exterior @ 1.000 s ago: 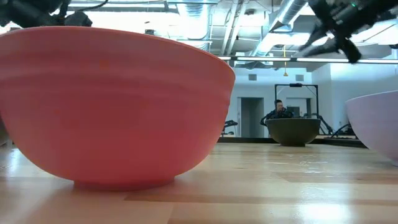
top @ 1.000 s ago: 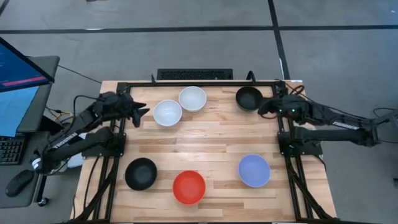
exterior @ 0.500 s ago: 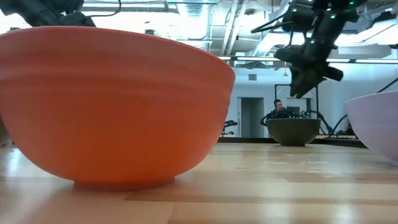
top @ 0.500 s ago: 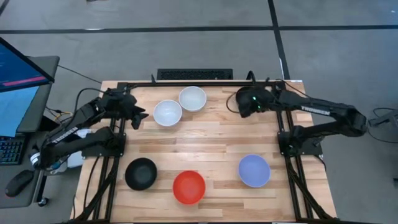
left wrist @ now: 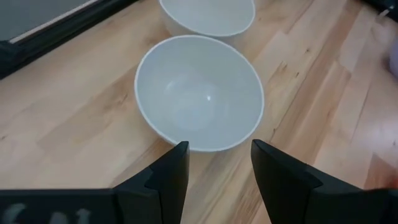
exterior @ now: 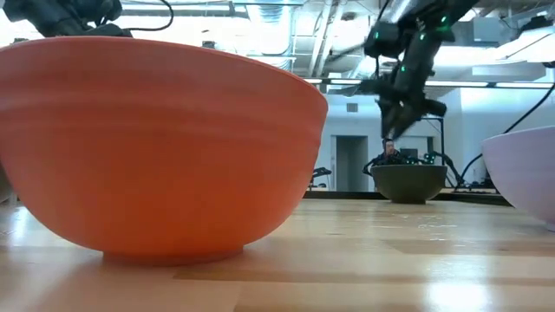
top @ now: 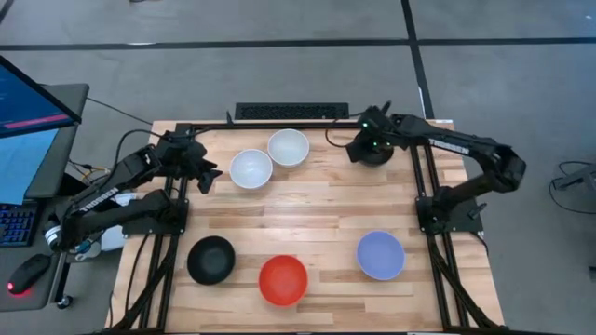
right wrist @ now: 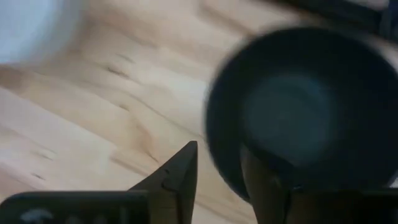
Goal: Nest bowls inside each other
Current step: Move the right black bowl to the center of the table
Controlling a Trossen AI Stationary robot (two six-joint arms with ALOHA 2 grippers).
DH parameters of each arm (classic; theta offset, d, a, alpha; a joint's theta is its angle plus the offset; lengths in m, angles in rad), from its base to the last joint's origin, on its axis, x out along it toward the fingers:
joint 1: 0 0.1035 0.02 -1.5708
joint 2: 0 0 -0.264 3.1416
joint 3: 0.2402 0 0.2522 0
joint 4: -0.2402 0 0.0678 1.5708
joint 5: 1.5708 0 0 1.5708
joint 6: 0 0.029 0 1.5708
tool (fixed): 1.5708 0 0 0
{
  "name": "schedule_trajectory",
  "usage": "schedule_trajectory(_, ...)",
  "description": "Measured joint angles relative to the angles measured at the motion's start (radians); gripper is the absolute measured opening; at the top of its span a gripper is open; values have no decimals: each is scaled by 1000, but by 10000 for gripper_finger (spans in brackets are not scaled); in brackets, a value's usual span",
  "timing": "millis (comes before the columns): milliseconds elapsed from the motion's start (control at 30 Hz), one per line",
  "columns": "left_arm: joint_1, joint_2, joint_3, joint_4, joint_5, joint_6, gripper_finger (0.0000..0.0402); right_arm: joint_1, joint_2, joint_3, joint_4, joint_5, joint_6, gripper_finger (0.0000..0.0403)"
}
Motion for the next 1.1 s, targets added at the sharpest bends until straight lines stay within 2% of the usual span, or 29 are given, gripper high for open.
schedule_trajectory(100, 0, 0, 0, -17, 0, -7, 165, -6, 43, 0, -18, -20, 28, 178)
schedule_trajectory(267, 0, 4, 0, -29, 0, -13, 165, 20, 58, 0, 47, 0, 47, 230)
schedule_trajectory(400, 0, 4, 0, -29, 0, -12, 165, 29, 62, 0, 72, 2, 68, 252)
schedule_trajectory(800, 0, 3, 0, -27, -10, -12, 165, 69, 141, 0, 78, 5, 88, 256)
schedule_trajectory(1100, -1, 3, 0, -14, -36, -24, 165, 106, 199, 0, 72, 90, 68, 256)
